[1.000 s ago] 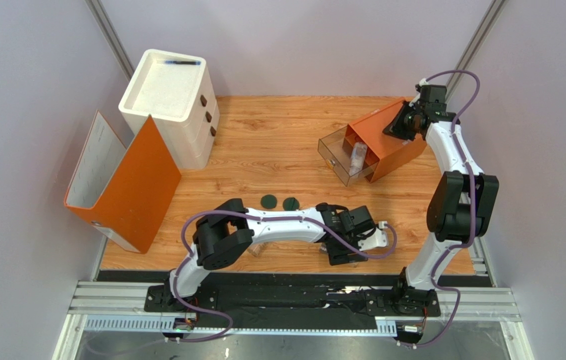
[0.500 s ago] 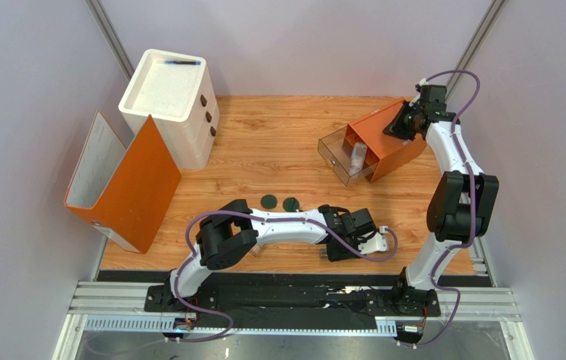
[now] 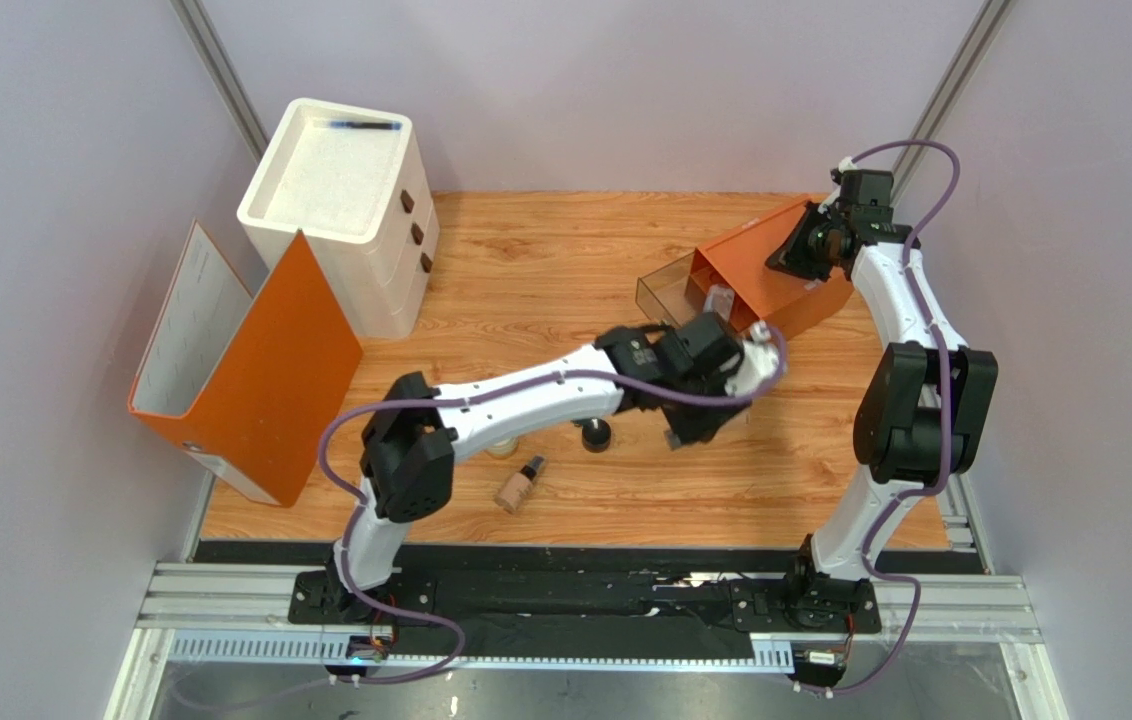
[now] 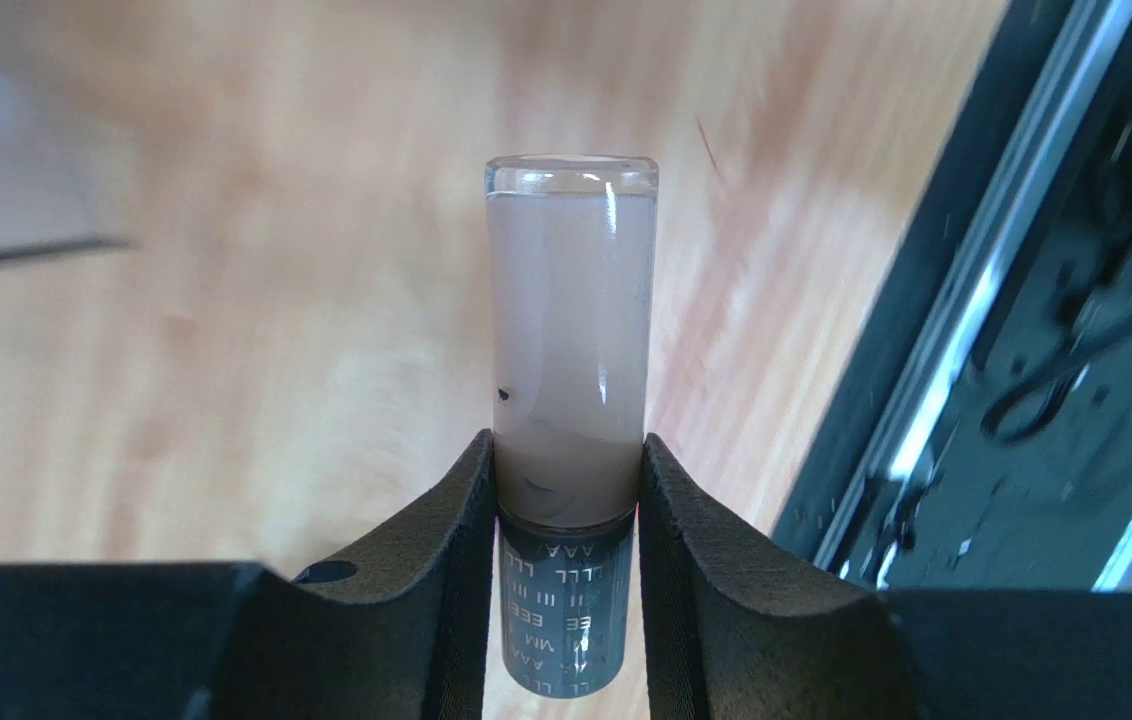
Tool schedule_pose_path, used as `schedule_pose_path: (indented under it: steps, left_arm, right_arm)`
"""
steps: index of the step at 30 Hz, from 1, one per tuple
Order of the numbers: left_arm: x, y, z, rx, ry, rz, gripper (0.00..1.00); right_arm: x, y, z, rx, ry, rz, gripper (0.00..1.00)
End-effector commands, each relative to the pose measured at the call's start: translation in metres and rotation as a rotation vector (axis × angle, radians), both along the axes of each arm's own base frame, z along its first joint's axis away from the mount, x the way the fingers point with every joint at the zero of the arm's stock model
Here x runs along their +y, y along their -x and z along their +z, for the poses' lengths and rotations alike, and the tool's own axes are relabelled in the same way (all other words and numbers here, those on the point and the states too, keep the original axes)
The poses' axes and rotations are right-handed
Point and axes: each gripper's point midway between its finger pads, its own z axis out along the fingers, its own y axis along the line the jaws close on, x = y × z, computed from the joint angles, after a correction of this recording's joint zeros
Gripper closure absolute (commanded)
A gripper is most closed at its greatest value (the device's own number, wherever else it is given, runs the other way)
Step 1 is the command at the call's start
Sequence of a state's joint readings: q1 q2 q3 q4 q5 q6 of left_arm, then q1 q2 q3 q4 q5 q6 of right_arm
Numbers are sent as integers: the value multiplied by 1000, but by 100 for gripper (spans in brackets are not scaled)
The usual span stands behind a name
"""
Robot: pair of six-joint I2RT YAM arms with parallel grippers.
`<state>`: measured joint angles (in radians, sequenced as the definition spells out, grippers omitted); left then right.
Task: Organize the makeup
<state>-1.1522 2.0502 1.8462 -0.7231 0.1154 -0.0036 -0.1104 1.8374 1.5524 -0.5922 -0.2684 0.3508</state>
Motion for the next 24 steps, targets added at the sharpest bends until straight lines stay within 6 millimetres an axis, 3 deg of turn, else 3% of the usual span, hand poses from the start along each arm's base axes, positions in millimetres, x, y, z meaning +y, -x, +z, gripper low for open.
schedule_pose_path:
  steps: [1,5,9,10,16,18,19,24]
  left_arm:
    - [-16,-44,113,16,354,199,100]
    - [-18,-81,157,103,578,349,100]
    - [-17,-117,181,287,765,519,100]
    - [-17,-131,181,295,792,546,100]
    - [-26,-165,180,375,829,658,100]
    - [-30,-176,167,387,818,712,100]
    - [-32,-180,171,390,833,725,100]
    - [-36,-197,154,418,828,831,100]
  right_arm:
    - [0,100,-109,523,35,25,100]
    - [0,101,-110,529,35,25,100]
    - [0,102,-111,530,34,27,100]
    - [0,102,-110,530,32,27,100]
    - [2,103,-111,536,25,33,100]
    - [2,102,-110,531,23,34,100]
    - [2,103,-110,534,23,34,100]
    - [3,103,-108,531,18,38,100]
